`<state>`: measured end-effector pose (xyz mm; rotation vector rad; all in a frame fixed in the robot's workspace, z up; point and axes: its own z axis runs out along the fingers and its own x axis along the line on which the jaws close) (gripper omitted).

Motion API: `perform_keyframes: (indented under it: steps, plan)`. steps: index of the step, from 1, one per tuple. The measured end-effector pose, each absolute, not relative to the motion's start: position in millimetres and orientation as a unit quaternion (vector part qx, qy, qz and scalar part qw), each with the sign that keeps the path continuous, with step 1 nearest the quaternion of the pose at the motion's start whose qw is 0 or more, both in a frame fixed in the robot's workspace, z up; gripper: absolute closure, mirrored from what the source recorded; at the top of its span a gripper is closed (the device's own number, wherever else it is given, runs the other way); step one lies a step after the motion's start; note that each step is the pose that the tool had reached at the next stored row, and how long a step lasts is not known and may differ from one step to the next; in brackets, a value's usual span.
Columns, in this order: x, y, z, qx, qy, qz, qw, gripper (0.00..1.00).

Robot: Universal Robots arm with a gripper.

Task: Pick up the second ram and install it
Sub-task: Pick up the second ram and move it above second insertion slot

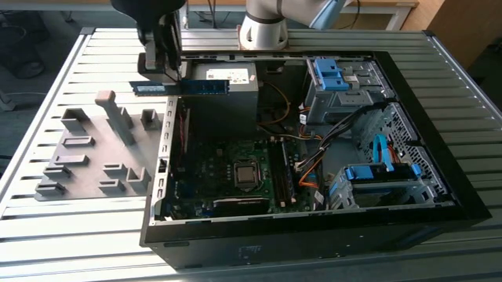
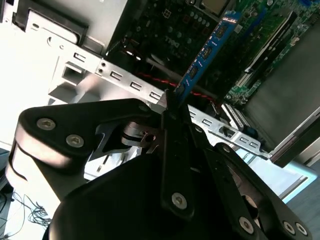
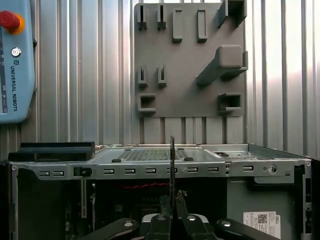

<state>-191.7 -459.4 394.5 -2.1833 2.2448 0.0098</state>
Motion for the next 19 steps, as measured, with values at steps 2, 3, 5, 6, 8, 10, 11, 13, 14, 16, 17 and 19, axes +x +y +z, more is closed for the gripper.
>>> perform_keyframes:
  steps: [2, 3, 5, 6, 8, 10, 11, 13, 14, 16, 17, 19]
  plan:
    - [-188.3, -459.4, 394.6, -0.697, 0.717, 0.003, 0.005, 0.86]
    - [-186.5, -459.4, 394.6, -0.697, 0.717, 0.003, 0.005, 0.86]
    - [-183.2, -459.4, 394.6, -0.697, 0.717, 0.003, 0.005, 0.86]
    - [-182.0, -459.4, 394.6, -0.697, 0.717, 0.003, 0.005, 0.86]
    - [-180.9, -459.4, 394.5, -0.697, 0.717, 0.003, 0.005, 0.86]
    - [-180.8, -459.4, 394.5, -0.697, 0.717, 0.003, 0.005, 0.86]
    - [-180.7, -459.4, 394.6, -0.697, 0.717, 0.003, 0.005, 0.86]
    - [-180.7, -459.4, 394.6, -0.697, 0.717, 0.003, 0.005, 0.86]
    - [-180.7, -459.4, 394.6, -0.697, 0.717, 0.003, 0.005, 0.86]
    - [-177.8, -459.3, 394.6, -0.697, 0.717, 0.003, 0.005, 0.86]
    - [-175.1, -459.3, 394.6, -0.697, 0.717, 0.003, 0.005, 0.86]
    - [-166.3, -459.3, 394.5, -0.697, 0.717, 0.003, 0.005, 0.86]
